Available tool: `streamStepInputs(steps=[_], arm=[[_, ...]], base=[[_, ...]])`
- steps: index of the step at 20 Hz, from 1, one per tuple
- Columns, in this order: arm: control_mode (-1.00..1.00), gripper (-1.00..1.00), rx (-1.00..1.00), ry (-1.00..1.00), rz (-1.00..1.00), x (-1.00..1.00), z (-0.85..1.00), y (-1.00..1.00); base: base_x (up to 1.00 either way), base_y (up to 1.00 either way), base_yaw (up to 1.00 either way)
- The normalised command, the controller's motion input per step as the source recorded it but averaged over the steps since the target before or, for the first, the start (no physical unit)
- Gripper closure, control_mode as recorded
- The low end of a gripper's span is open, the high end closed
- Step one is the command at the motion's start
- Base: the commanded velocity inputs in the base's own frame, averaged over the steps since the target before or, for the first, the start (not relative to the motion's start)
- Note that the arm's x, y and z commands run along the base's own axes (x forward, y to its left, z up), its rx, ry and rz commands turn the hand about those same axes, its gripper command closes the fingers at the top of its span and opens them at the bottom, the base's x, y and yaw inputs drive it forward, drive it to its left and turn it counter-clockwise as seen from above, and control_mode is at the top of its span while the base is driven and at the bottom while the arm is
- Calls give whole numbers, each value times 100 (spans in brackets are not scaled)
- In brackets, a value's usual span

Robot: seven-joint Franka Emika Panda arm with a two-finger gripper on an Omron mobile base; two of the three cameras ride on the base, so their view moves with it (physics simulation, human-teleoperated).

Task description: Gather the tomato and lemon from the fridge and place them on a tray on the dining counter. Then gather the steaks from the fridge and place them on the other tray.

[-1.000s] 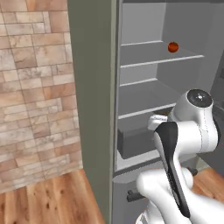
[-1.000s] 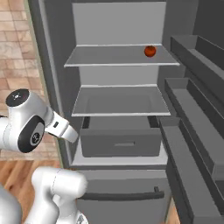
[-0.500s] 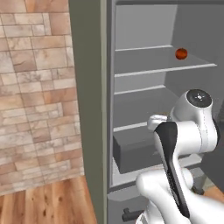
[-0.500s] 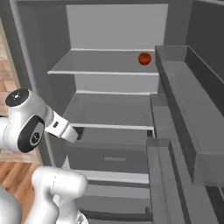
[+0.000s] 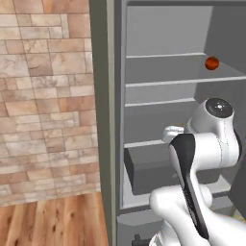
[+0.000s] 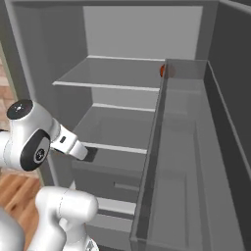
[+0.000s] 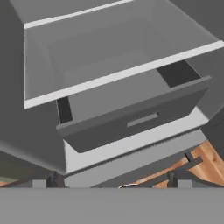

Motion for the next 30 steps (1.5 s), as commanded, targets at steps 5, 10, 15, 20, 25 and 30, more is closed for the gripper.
streamStepInputs(steps=[5, 10, 15, 20, 25, 30], arm=[[-100, -100, 0, -5, 11, 23, 23, -32], [-100, -100, 0, -11, 13, 30, 54, -66], [-100, -100, 0, -13, 3, 19, 70, -52], [-100, -100, -1, -7, 0, 23, 79, -37], [-100, -100, -6, -5, 0, 6, 66, -34], [-100, -100, -11, -6, 0, 32, 35, -47]], base=[[21, -17, 9], [0, 0, 0], [0, 0, 0], [0, 0, 0], [0, 0, 0], [0, 0, 0]])
